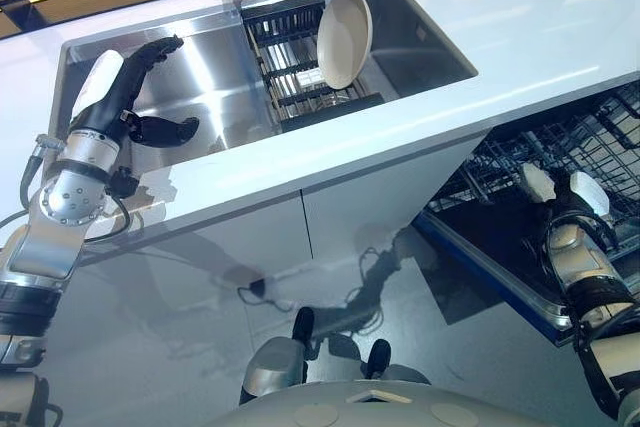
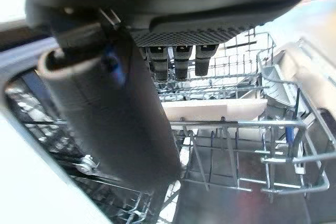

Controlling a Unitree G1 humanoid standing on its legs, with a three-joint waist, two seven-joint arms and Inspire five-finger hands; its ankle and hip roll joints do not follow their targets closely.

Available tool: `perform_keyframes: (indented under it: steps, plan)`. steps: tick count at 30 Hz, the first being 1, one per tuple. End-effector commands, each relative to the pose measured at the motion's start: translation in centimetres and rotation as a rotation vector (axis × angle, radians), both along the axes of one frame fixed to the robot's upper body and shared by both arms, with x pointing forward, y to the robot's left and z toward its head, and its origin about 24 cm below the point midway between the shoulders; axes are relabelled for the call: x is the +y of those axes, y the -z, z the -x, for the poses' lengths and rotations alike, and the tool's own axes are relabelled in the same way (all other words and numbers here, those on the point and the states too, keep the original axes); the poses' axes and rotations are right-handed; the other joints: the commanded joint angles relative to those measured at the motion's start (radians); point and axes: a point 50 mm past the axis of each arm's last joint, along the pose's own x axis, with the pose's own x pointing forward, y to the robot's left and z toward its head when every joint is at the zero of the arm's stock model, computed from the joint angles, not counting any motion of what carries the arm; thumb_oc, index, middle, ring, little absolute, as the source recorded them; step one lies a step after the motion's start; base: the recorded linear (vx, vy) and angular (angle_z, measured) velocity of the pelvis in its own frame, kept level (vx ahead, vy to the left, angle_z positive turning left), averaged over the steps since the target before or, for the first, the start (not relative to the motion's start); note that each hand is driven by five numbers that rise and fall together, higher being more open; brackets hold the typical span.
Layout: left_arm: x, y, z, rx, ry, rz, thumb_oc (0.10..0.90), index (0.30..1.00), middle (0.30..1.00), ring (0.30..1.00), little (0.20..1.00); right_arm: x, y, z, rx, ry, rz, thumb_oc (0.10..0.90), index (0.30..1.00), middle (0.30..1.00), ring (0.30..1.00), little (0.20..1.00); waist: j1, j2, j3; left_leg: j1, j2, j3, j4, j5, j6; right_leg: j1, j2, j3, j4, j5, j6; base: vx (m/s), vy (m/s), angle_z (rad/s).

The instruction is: Pick up plates and place into dishwasher.

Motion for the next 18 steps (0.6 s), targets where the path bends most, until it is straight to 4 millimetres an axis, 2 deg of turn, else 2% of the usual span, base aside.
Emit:
perform_keyframes:
  steps: [1, 9, 14, 18]
  plan:
    - [-0.6, -5.2, 0.3, -0.222, 0.053, -0.018, 0.800, 0.900, 0.900, 0.900, 0.900, -0.7, -3.9, -0.7, -0.150, -0.043, 0.148, 0.800, 0.900, 0.900, 0.900, 0.900, -0.036, -0.006, -0.115, 0.063, -0.026, 0.088, 0.036, -0.171, 0.013, -0.026, -0.025, 0.020, 0.033, -0.024, 0.065, -0.05, 0.002, -0.12]
    - [-0.2, -5.1, 0.6, -0.246, 0.034, -0.009, 0.800, 0.900, 0.900, 0.900, 0.900, 0.3, -5.9, -0.8, -0.261, -0.132, 0.205, 0.800, 0.900, 0.900, 0.900, 0.900, -0.071, -0.014, -0.135, 0.085, -0.026, 0.128, 0.044, -0.187, 0.014, -0.017, -0.020, 0.050, 0.016, -0.009, 0.071, -0.09, -0.007, -0.21]
    - [-0.2, -4.8, 0.8, -0.261, 0.022, -0.026, 0.800, 0.900, 0.900, 0.900, 0.900, 1.2, -6.1, -0.6, -0.343, -0.161, 0.098, 0.800, 0.900, 0.900, 0.900, 0.900, -0.086, -0.015, -0.145, 0.092, -0.024, 0.145, 0.041, -0.190, 0.012, -0.019, -0.015, 0.064, 0.010, -0.002, 0.074, -0.10, -0.006, -0.19]
    - [0.0, -5.4, 0.6, -0.275, 0.003, -0.080, 0.800, 0.900, 0.900, 0.900, 0.900, 2.4, -5.8, -0.3, -0.402, -0.203, -0.001, 0.800, 0.900, 0.900, 0.900, 0.900, -0.108, -0.011, -0.156, 0.098, -0.019, 0.160, 0.027, -0.183, 0.009, -0.022, -0.009, 0.075, 0.011, -0.001, 0.075, -0.09, -0.002, -0.23]
